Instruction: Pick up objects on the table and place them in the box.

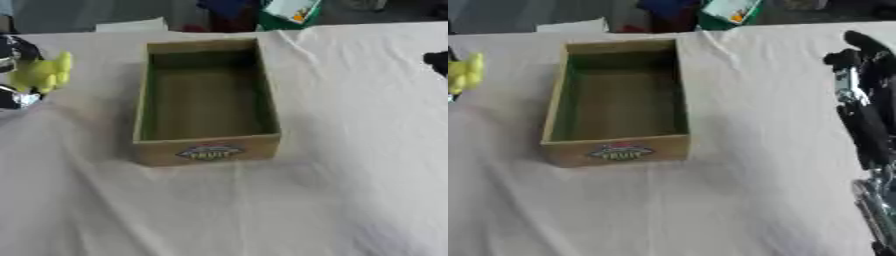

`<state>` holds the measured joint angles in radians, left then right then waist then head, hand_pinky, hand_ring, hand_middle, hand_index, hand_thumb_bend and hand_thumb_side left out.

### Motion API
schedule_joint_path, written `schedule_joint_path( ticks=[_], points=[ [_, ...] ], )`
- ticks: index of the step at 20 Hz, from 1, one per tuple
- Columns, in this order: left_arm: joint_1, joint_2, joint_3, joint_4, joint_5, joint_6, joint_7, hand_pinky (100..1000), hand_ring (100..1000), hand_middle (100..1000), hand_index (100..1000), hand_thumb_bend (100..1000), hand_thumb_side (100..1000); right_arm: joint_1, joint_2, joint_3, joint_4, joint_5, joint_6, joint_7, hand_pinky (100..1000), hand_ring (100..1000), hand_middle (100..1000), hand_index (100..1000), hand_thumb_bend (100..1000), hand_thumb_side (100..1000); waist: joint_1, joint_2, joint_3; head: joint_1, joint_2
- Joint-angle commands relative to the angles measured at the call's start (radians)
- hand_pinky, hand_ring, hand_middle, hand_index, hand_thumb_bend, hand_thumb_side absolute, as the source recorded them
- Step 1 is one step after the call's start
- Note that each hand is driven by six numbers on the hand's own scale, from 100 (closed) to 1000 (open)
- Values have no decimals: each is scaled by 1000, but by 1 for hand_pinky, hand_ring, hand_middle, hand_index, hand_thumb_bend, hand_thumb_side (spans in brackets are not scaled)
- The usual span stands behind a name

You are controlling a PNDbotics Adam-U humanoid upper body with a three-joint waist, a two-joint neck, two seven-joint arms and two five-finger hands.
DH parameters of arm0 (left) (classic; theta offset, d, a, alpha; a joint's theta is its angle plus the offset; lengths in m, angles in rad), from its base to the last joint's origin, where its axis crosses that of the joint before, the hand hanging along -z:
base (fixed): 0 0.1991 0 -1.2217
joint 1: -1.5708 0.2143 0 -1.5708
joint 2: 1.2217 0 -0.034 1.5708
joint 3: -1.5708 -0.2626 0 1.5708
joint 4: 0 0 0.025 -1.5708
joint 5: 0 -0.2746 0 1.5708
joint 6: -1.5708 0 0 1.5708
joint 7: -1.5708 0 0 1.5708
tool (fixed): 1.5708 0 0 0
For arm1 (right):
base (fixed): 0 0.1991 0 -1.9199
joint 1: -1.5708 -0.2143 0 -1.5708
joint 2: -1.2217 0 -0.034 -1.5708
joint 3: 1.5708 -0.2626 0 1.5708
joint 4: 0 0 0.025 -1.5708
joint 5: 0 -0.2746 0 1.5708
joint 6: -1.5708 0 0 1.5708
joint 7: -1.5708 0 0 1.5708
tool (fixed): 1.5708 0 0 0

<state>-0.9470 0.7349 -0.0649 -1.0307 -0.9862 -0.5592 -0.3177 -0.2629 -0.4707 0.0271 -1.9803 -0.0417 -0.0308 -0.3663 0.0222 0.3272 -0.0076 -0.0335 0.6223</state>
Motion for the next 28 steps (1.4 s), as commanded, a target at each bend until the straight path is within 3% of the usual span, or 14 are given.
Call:
schedule_joint_path(
  ticks=[1,6,12,19,25,26,27,28],
  points=[
    [-37,34,9,-66,39,5,6,419,618,612,720,100,350,-6,-14,-14,-20,-9,-5,-3,899,788,611,856,100,649,-2,-25,0,-9,8],
    [-89,-29,-14,-171,80,12,9,389,582,586,714,100,334,-14,-13,-13,-20,-18,-7,4,899,787,611,856,100,650,-6,-31,-3,-23,18],
    [-151,-131,-46,-223,76,26,26,363,552,549,701,100,325,-39,-9,-10,-20,-36,-12,17,897,786,613,855,100,649,-7,-38,-22,-8,17],
    [-180,-272,-73,-203,-31,31,69,361,555,549,701,100,323,-92,0,3,-20,-69,-22,50,894,786,614,854,100,652,-8,-36,-65,30,12],
    [-155,-340,-111,-180,-161,33,135,359,559,551,702,100,327,-102,3,8,-20,-77,-27,67,894,786,614,853,100,654,-7,-35,-75,18,2],
    [-152,-348,-115,-166,-172,32,141,359,560,551,702,100,242,-104,4,8,-20,-78,-27,69,894,786,614,853,100,650,-7,-35,-76,19,0],
    [-149,-355,-119,-150,-182,30,144,359,560,550,701,100,328,-104,5,9,-20,-79,-27,71,894,786,614,853,100,653,-8,-35,-77,19,-1],
    [-145,-362,-122,-136,-189,29,146,359,560,549,701,100,330,-105,6,10,-20,-79,-27,72,895,786,614,853,100,651,-7,-36,-77,20,-1]
  ],
)
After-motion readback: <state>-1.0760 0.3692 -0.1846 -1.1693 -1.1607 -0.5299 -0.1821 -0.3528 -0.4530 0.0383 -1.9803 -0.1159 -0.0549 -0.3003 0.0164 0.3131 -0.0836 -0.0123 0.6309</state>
